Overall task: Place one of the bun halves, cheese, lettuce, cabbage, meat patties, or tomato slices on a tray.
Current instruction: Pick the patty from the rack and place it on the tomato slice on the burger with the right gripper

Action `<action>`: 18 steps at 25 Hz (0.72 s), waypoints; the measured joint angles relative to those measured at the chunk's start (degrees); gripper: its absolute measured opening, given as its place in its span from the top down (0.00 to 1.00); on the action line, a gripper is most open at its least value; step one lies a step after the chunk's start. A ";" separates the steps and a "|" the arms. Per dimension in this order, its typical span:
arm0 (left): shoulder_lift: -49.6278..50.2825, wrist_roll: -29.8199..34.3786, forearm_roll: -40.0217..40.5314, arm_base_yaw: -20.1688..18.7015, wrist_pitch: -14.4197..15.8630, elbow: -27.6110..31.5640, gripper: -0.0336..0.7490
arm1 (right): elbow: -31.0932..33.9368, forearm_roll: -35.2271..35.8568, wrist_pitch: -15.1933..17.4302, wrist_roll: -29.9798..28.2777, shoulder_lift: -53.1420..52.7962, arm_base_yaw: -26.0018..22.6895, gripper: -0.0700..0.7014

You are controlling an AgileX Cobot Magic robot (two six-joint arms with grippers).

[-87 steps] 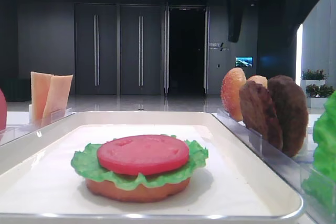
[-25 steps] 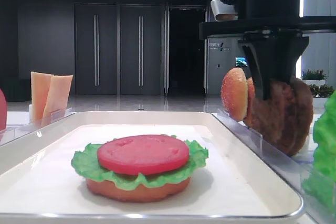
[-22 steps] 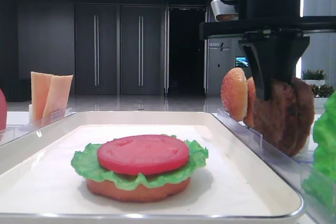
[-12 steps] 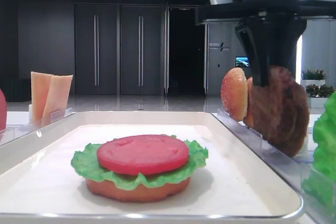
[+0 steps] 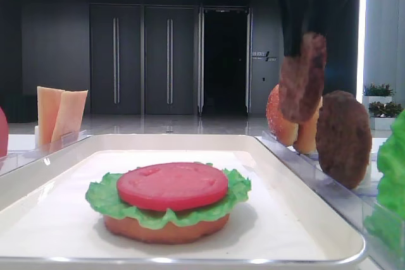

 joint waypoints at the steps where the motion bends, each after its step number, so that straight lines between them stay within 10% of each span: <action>1: 0.00 0.00 0.00 0.00 0.00 0.00 0.96 | 0.00 0.23 0.04 0.00 -1.30 0.00 0.73; 6: 0.00 0.00 0.00 0.00 0.00 0.00 0.96 | 1.19 2.89 -1.97 0.06 -7.94 0.00 0.73; 18: 0.00 0.00 0.00 0.00 0.00 0.00 0.96 | 21.62 20.15 -22.51 -7.79 -19.43 0.06 0.73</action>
